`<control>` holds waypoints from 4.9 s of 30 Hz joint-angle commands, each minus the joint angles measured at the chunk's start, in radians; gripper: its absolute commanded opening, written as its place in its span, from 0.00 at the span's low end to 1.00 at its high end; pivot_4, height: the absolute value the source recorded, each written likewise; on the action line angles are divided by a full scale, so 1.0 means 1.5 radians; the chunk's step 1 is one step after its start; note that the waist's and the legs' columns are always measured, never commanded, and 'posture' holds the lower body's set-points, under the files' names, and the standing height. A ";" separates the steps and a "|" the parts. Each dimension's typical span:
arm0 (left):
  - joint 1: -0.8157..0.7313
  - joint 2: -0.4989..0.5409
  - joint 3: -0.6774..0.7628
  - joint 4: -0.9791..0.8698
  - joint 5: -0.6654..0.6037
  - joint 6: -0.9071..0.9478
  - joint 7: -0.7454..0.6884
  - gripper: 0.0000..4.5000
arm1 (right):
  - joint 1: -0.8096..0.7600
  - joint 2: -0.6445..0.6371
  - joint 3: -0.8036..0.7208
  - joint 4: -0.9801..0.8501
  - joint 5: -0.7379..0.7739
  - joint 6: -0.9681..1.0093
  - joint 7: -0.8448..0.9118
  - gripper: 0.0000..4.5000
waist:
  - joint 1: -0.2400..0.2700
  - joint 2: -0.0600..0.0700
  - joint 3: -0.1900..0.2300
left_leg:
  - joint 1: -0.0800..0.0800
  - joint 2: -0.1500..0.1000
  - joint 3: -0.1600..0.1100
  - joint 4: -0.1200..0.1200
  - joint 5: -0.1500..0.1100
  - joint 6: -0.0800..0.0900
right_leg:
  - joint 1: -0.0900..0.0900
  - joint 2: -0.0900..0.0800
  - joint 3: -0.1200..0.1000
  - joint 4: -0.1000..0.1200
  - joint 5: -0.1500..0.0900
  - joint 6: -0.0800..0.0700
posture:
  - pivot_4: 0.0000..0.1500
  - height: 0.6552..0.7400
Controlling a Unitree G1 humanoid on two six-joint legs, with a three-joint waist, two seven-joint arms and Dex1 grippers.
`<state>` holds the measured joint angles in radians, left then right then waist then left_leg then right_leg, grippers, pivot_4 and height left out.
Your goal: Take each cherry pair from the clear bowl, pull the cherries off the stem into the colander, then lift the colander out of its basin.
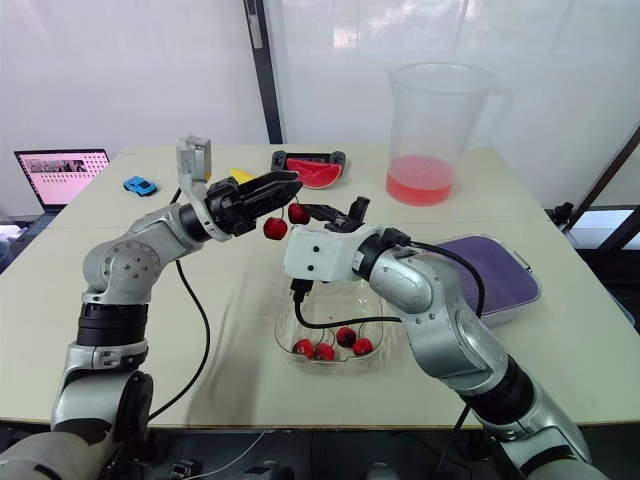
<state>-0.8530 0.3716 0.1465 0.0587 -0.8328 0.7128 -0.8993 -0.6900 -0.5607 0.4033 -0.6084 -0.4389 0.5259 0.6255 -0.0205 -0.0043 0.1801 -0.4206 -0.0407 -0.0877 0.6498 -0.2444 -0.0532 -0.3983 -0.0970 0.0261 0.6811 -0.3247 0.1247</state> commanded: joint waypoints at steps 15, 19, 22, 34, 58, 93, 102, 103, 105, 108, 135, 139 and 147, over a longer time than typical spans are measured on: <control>-0.017 -0.008 0.006 0.015 0.003 -0.032 -0.021 0.01 | -0.003 0.014 -0.033 -0.038 -0.025 0.008 0.024 0.27 | 0.000 0.000 0.000 | 0.000 0.000 0.000 0.000 0.000 0.000 | 0.000 0.000 0.000 0.000 0.000 0.000 | 1.00 1.00; -0.029 -0.012 0.007 0.034 0.010 -0.042 -0.025 0.00 | -0.001 0.018 -0.038 -0.041 -0.021 0.014 0.032 0.57 | 0.000 0.000 0.000 | 0.000 0.000 0.000 0.000 0.000 0.000 | 0.000 0.000 0.000 0.000 0.000 0.000 | 1.00 1.00; -0.038 -0.015 0.008 0.053 0.018 -0.053 -0.030 0.00 | 0.004 0.010 -0.043 -0.051 -0.014 0.018 0.051 0.91 | 0.000 0.000 0.000 | 0.000 0.000 0.000 0.000 0.000 0.000 | 0.000 0.000 0.000 0.000 0.000 0.000 | 1.00 1.00; -0.053 0.009 0.005 0.059 -0.030 0.020 -0.114 0.00 | -0.101 0.161 -0.402 -0.086 0.392 0.500 0.211 0.91 | -0.006 0.000 0.000 | 0.000 0.000 -0.001 0.000 0.000 0.000 | 0.000 0.000 0.000 0.001 0.000 0.000 | 1.00 1.00; -0.030 0.023 -0.004 -0.015 -0.061 0.109 -0.126 0.00 | -0.111 0.196 -0.464 -0.019 0.688 0.678 0.074 0.51 | -0.015 0.000 0.000 | 0.001 0.000 -0.002 -0.001 0.000 0.000 | 0.000 0.000 -0.001 0.001 0.000 0.000 | 1.00 1.00; -0.028 0.012 -0.009 -0.005 -0.044 0.076 -0.125 0.00 | -0.027 0.022 -0.381 0.018 0.841 0.603 -0.006 0.23 | -0.015 0.000 0.000 | 0.000 0.000 -0.002 -0.001 -0.002 0.003 | 0.000 0.000 -0.001 0.001 0.000 0.000 | 1.00 1.00; -0.020 0.014 -0.007 -0.011 -0.044 0.073 -0.120 0.00 | -0.012 -0.054 -0.382 0.030 0.868 0.578 0.019 0.23 | -0.013 0.000 0.000 | 0.000 0.000 -0.001 -0.001 -0.002 0.004 | 0.001 0.000 -0.001 0.000 0.000 0.000 | 1.00 1.00; -0.019 0.015 -0.005 -0.012 -0.044 0.073 -0.118 0.00 | -0.011 -0.071 -0.394 0.037 0.874 0.576 0.027 0.23 | -0.013 0.000 0.000 | 0.000 0.000 -0.002 -0.001 -0.002 0.004 | 0.001 0.000 -0.001 0.000 0.000 0.000 | 1.00 1.00; -0.016 0.018 -0.002 -0.015 -0.044 0.072 -0.115 0.00 | -0.011 -0.116 -0.419 0.054 0.875 0.564 0.044 0.23 | -0.011 0.000 0.000 | 0.000 0.000 -0.001 -0.001 -0.002 0.004 | 0.001 0.000 -0.001 0.000 0.000 0.000 | 1.00 1.00; -0.001 0.025 0.002 -0.027 -0.038 0.062 -0.109 0.00 | 0.009 -0.260 -0.435 0.129 0.797 0.477 0.091 0.23 | -0.008 0.000 0.000 | 0.000 0.000 -0.001 -0.001 -0.002 0.004 | 0.001 0.000 -0.001 0.000 0.000 0.000 | 1.00 1.00; 0.078 0.010 -0.002 -0.105 -0.032 0.018 -0.048 0.00 | -0.007 -0.456 -0.327 0.434 0.587 0.229 0.356 0.98 | 0.003 -0.001 0.000 | 0.000 0.001 0.002 0.000 -0.003 0.005 | 0.001 0.000 0.000 -0.001 0.000 0.000 | 1.00 1.00; 0.054 -0.001 0.003 -0.082 -0.037 0.017 -0.046 0.00 | -0.042 -0.376 -0.405 0.365 0.664 0.292 0.287 0.98 | 0.001 -0.001 0.000 | 0.001 0.001 0.002 0.000 -0.003 0.005 | 0.001 0.000 0.000 -0.001 0.000 0.000 | 1.00 1.00; 0.014 -0.024 -0.008 -0.051 -0.037 0.021 -0.048 0.00 | 0.014 -0.078 -0.426 0.138 0.854 0.375 0.106 0.98 | 0.003 -0.002 0.000 | 0.000 0.001 0.000 0.001 -0.002 0.004 | 0.002 0.000 0.000 -0.001 0.000 0.000 | 1.00 1.00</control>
<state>-0.8031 0.3410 0.1334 -0.0016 -0.8690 0.7544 -0.9714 -0.6377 -0.7325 -0.2134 -0.3503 0.7838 1.0804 0.8745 -0.0166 -0.0077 0.1808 -0.4197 -0.0391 -0.0884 0.6518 -0.2478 -0.0471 -0.3948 -0.0974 0.0254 0.6793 -0.3248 0.1247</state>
